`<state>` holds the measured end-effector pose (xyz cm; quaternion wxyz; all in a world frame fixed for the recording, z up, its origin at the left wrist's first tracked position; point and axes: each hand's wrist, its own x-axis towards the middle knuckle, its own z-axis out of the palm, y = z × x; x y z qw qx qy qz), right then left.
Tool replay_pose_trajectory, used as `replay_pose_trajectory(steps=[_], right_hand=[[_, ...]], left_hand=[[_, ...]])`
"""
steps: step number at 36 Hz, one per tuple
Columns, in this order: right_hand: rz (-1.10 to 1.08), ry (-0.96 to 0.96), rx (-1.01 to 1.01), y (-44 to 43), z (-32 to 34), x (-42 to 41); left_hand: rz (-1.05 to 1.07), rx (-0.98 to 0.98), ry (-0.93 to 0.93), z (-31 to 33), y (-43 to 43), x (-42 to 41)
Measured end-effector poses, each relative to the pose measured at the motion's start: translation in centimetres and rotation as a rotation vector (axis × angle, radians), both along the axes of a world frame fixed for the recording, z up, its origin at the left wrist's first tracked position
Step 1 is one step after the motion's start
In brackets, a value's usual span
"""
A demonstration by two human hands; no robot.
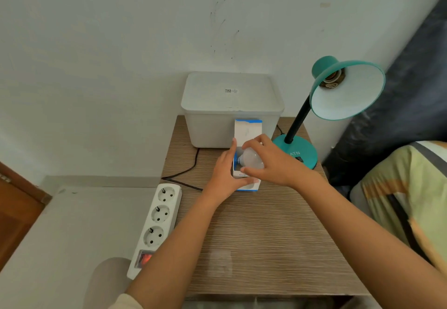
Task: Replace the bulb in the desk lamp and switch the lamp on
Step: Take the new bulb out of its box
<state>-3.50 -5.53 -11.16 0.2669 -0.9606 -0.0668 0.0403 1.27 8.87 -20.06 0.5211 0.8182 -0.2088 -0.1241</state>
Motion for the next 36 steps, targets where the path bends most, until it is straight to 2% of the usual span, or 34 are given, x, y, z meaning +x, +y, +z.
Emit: replay_pose_trajectory(steps=[7, 12, 18, 23, 28, 36], right_hand=[[-0.123, -0.104, 0.011, -0.1, 0.1, -0.4], [-0.124, -0.140, -0.039, -0.5, -0.4, -0.9], [-0.264, -0.217, 0.075, -0.3, -1.5, -1.0], [-0.472, -0.286, 0.296, -0.8, -2.1, -1.0], [-0.650, -0.347, 0.432, -1.8, -2.1, -0.7], [-0.725, -0.261, 0.450, -2.8, -3.1, 1.6]], left_hand=[[0.022, 0.001, -0.001, -0.1, 0.1, -0.2], [0.014, 0.008, -0.024, -0.1, 0.0, -0.2], [0.006, -0.001, -0.029, 0.1, 0.0, -0.3], [-0.004, 0.009, -0.038, 0.2, 0.1, -0.4], [0.001, -0.005, -0.043, 0.2, 0.3, -0.5], [0.003, -0.018, -0.045, 0.0, 0.4, -0.5]])
